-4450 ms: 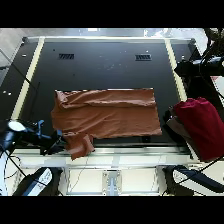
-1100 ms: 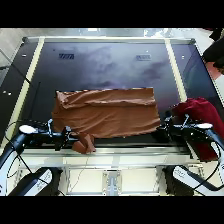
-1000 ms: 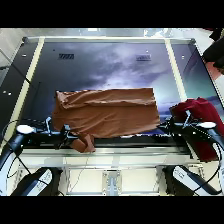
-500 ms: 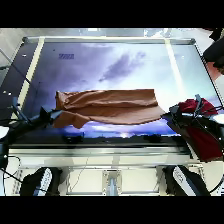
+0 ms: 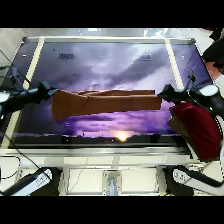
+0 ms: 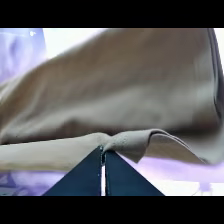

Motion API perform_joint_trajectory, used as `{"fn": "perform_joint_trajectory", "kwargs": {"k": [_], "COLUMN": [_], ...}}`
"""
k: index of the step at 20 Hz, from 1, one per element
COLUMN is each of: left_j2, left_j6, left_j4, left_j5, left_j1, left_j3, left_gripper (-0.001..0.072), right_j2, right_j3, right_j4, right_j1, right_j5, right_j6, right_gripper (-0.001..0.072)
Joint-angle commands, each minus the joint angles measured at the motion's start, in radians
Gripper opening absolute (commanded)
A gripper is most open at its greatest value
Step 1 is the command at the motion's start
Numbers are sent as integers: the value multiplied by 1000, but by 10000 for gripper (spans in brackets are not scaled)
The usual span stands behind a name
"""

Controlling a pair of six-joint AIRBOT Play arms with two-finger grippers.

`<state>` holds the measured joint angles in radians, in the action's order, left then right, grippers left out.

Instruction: Fold the shirts.

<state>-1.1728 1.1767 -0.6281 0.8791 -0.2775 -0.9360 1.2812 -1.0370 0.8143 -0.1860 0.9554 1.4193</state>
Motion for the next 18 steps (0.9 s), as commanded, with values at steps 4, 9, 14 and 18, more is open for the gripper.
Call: {"fn": "perform_joint_trajectory", "kwargs": {"k": [4,9,14,18], "left_j2": [-276,-332,-340,-293], "left_j6": [16,133,133,132], "left_j4": [-272,-371,-322,-250], "left_j5": [-126,-235,-232,-232], "left_j1": [141,137,147,134], "left_j3": [-156,-156,-156,-197], "left_gripper": [11,11,57,663], "right_j2": [331,396,393,346], "right_j3": [-221,-230,-237,-360], "right_j4": [16,59,55,85], "right_j1": [81,80,81,61], "right_j5": [-155,-209,-200,-78], "right_j6": [58,89,87,46], "right_gripper": [8,8,158,406]}}
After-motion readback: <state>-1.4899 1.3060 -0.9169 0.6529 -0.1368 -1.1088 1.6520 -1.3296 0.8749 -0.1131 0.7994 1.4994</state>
